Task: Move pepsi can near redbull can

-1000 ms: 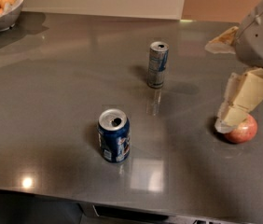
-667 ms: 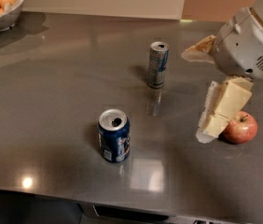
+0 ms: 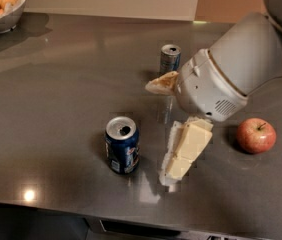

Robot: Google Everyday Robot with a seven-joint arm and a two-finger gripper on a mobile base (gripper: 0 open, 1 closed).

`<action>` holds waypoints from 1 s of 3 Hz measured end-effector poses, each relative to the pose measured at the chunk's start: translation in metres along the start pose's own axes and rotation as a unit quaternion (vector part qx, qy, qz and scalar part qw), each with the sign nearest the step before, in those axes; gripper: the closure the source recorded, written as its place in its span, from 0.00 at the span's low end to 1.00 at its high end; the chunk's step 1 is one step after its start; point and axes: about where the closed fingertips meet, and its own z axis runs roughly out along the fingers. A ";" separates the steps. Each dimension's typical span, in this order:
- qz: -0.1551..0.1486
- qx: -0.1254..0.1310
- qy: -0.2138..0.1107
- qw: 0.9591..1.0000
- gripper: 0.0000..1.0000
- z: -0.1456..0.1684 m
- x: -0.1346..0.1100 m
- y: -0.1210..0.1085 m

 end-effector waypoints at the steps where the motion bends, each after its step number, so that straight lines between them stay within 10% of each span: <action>1: -0.015 -0.016 -0.017 1.000 0.00 0.034 -0.010 0.007; 3: -0.025 -0.043 -0.035 0.998 0.00 0.067 -0.018 0.001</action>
Offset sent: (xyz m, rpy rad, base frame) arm -0.0065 0.0689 -0.0541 0.0776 0.0597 0.1472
